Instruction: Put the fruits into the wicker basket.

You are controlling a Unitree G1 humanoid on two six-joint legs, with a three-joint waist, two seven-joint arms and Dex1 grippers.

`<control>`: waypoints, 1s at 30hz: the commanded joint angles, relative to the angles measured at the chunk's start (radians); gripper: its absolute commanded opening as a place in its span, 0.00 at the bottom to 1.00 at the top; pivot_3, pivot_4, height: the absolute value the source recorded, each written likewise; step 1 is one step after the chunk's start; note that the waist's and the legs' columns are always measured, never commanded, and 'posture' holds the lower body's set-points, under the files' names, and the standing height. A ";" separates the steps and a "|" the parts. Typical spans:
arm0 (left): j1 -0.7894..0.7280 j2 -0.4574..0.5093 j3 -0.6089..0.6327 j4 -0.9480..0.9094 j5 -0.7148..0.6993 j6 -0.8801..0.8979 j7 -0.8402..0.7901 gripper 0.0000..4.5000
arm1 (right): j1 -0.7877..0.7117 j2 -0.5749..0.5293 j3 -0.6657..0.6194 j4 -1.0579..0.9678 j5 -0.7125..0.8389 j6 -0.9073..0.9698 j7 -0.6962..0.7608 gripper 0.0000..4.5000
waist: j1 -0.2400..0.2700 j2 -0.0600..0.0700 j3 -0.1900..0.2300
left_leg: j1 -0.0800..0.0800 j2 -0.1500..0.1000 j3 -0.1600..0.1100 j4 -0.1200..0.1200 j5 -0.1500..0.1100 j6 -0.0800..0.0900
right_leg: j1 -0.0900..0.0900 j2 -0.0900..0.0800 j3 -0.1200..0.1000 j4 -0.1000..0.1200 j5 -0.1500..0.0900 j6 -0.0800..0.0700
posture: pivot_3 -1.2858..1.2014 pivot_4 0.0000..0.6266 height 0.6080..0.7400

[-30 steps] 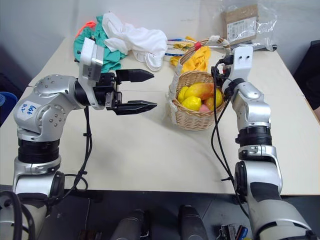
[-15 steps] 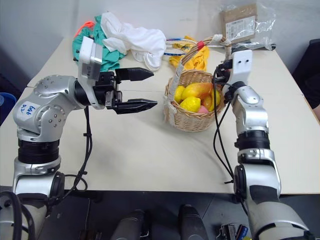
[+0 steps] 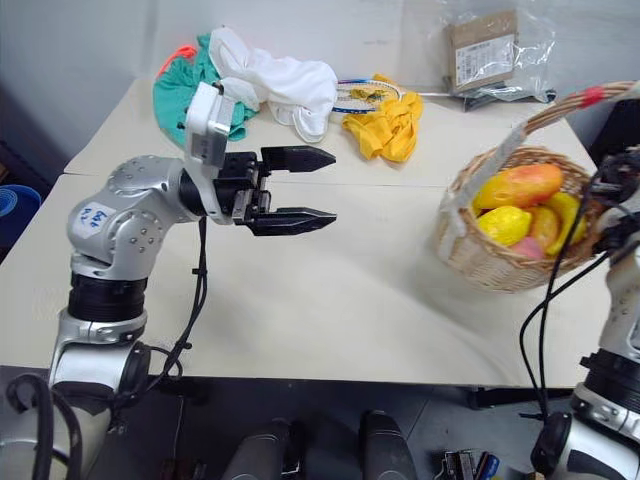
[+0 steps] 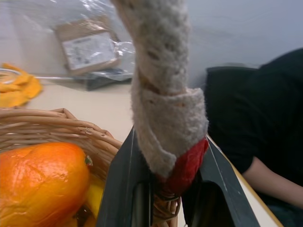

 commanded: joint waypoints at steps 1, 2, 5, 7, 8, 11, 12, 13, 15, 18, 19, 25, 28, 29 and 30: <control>-0.029 -0.009 0.001 0.004 -0.002 -0.029 -0.014 1.00 | -0.021 -0.037 -0.020 0.156 -0.051 -0.116 -0.039 0.07 | -0.005 0.000 0.000 | 0.000 0.000 0.000 0.000 0.000 0.000 | 0.000 0.000 0.000 0.000 0.000 0.000 | 0.52 0.24 1.00; -0.028 -0.011 0.001 0.005 -0.002 -0.030 -0.016 1.00 | -0.024 -0.038 -0.018 0.199 -0.053 -0.131 -0.041 0.07 | -0.005 0.000 0.000 | 0.000 0.000 0.000 0.000 0.000 0.000 | 0.000 0.001 0.000 0.000 0.000 0.000 | 0.52 0.24 1.00; -0.022 -0.011 0.001 0.004 -0.005 -0.030 -0.023 1.00 | -0.015 -0.028 -0.003 0.263 -0.046 -0.155 -0.016 0.15 | -0.007 0.001 0.000 | 0.000 0.000 0.001 0.000 0.000 0.000 | -0.001 0.001 0.001 0.000 0.000 0.000 | 0.52 0.24 1.00; -0.018 -0.011 0.000 0.002 -0.007 -0.029 -0.025 1.00 | -0.009 -0.020 -0.005 0.269 -0.033 -0.167 -0.005 0.29 | -0.008 0.001 0.000 | 0.000 0.001 0.001 0.000 0.000 0.000 | -0.001 0.003 0.002 0.000 0.000 0.000 | 0.52 0.24 1.00; -0.015 -0.008 0.004 0.001 -0.014 -0.021 -0.029 1.00 | 0.008 -0.017 -0.009 0.237 -0.019 -0.149 0.004 0.37 | -0.007 0.001 -0.001 | 0.000 0.001 0.001 0.000 0.000 0.000 | -0.001 0.003 0.002 0.000 0.000 0.000 | 0.52 0.24 1.00; -0.003 0.008 0.017 -0.004 -0.037 0.005 -0.051 1.00 | 0.090 -0.036 -0.041 0.100 0.031 -0.070 0.046 0.61 | -0.005 0.001 -0.001 | -0.001 0.001 0.001 -0.001 0.000 0.000 | -0.001 0.004 0.003 0.001 0.000 0.000 | 0.52 0.24 1.00; 0.000 0.015 0.019 -0.002 -0.039 0.007 -0.060 1.00 | 0.137 -0.065 -0.058 0.051 0.028 -0.058 0.066 0.69 | -0.003 0.002 -0.001 | -0.001 0.001 0.001 -0.001 0.000 0.000 | -0.001 0.004 0.003 0.001 0.000 0.000 | 0.52 0.24 1.00; 0.002 0.019 0.019 0.000 -0.039 0.007 -0.066 1.00 | 0.178 -0.090 -0.075 0.009 0.025 -0.048 0.082 0.77 | 0.004 0.002 -0.001 | -0.001 0.001 0.001 -0.001 0.000 0.000 | -0.001 0.004 0.003 0.001 0.000 0.000 | 0.52 0.24 1.00; 0.003 0.029 0.019 0.013 -0.035 0.003 -0.080 1.00 | 0.263 -0.144 -0.152 -0.085 0.077 0.013 0.150 0.94 | 0.016 0.003 -0.001 | -0.002 0.001 0.001 0.000 0.000 0.000 | -0.001 0.004 0.003 0.001 0.000 0.001 | 0.52 0.24 1.00; -0.002 0.044 0.019 0.042 -0.030 -0.004 -0.107 1.00 | 0.395 -0.238 -0.308 -0.199 0.235 0.197 0.327 0.99 | 0.023 0.003 -0.001 | -0.002 0.000 0.001 0.001 -0.001 0.002 | -0.001 0.003 0.003 -0.001 0.001 0.001 | 0.52 0.24 1.00; -0.004 0.048 0.019 0.051 -0.028 -0.006 -0.115 1.00 | 0.443 -0.267 -0.352 -0.231 0.284 0.255 0.390 0.99 | 0.023 0.003 -0.001 | -0.002 0.000 0.001 0.001 -0.001 0.002 | -0.001 0.003 0.003 -0.002 0.001 0.001 | 0.52 0.24 1.00; -0.033 0.069 0.012 0.139 0.008 -0.061 -0.174 1.00 | 0.914 -0.334 -0.701 -0.338 0.350 0.335 0.855 0.99 | 0.022 0.002 -0.001 | 0.004 0.003 -0.002 0.001 -0.008 0.007 | 0.008 0.010 0.002 -0.009 0.001 0.002 | 0.52 0.24 1.00; -0.033 0.075 0.012 0.141 0.001 -0.063 -0.200 1.00 | 0.990 -0.323 -0.839 -0.344 0.463 0.440 0.941 0.99 | 0.017 0.001 -0.001 | 0.010 0.003 0.000 0.000 -0.010 0.008 | 0.013 0.009 0.004 -0.010 0.001 0.002 | 0.52 0.24 1.00; -0.032 0.075 0.014 0.138 -0.004 -0.059 -0.206 1.00 | 0.982 -0.320 -0.850 -0.333 0.477 0.454 0.926 0.99 | 0.014 0.000 -0.001 | 0.012 0.004 0.000 0.000 -0.011 0.008 | 0.014 0.008 0.005 -0.010 0.001 0.002 | 0.52 0.24 1.00; -0.032 0.074 0.015 0.137 -0.007 -0.056 -0.209 1.00 | 0.969 -0.317 -0.848 -0.329 0.484 0.457 0.910 0.99 | 0.011 0.000 -0.001 | 0.013 0.005 0.001 0.000 -0.012 0.007 | 0.015 0.008 0.005 -0.010 0.001 0.001 | 0.52 0.24 1.00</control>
